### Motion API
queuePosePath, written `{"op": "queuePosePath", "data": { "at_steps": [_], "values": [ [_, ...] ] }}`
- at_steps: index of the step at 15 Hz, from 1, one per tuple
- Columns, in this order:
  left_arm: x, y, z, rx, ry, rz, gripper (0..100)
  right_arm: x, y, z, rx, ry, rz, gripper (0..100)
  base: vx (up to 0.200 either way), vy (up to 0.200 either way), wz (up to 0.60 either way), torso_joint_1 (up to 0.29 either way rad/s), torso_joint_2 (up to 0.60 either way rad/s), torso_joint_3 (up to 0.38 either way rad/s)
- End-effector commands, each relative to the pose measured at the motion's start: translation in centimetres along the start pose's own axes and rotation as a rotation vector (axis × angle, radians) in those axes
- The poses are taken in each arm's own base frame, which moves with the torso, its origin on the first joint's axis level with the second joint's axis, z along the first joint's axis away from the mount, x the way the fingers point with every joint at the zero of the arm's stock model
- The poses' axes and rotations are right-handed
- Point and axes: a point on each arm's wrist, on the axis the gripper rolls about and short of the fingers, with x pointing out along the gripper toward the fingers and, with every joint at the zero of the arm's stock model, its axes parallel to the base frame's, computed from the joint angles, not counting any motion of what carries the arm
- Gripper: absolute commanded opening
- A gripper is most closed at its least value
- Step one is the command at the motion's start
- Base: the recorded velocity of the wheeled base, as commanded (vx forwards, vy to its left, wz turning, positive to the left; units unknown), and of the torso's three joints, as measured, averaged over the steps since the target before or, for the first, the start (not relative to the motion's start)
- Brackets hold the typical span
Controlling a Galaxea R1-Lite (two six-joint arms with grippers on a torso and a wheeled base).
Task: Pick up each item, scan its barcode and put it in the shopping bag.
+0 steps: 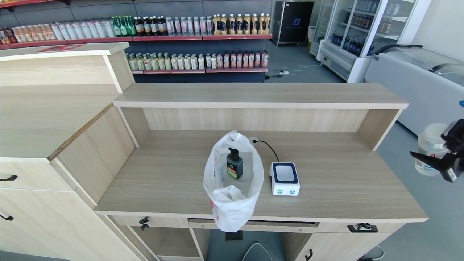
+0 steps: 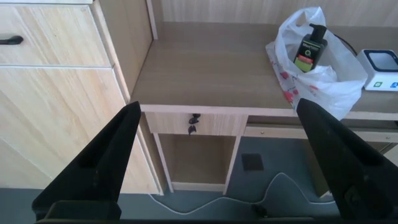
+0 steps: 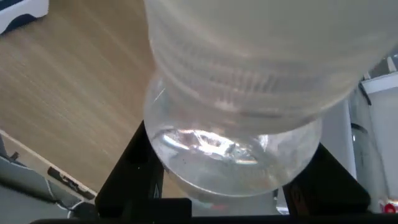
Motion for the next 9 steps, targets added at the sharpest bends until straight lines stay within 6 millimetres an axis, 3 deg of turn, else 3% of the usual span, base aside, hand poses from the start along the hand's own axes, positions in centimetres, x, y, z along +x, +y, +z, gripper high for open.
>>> {"op": "queuePosePath", "data": {
  "at_steps": [1,5,7,9],
  "values": [
    [0.0,0.0,0.0,0.0,0.0,0.001,100,1.9,0.5,-0.9,-0.044,-0.053,0.034,0,0.0,0.0,0.6,0.007,0.0,0.002],
    [0.0,0.0,0.0,0.0,0.0,0.001,100,4.1,1.6,-2.1,-0.242,-0.235,0.12,0,0.0,0.0,0.6,0.005,0.01,0.002],
    [0.0,0.0,0.0,0.0,0.0,0.001,100,5.5,2.0,-2.6,-0.402,-0.334,0.135,0,0.0,0.0,0.0,0.0,0.0,0.0],
    [0.0,0.0,0.0,0.0,0.0,0.001,100,5.9,2.5,-3.0,-0.434,-0.4,0.162,0,0.0,0.0,0.0,0.0,0.0,0.0]
  ]
}}
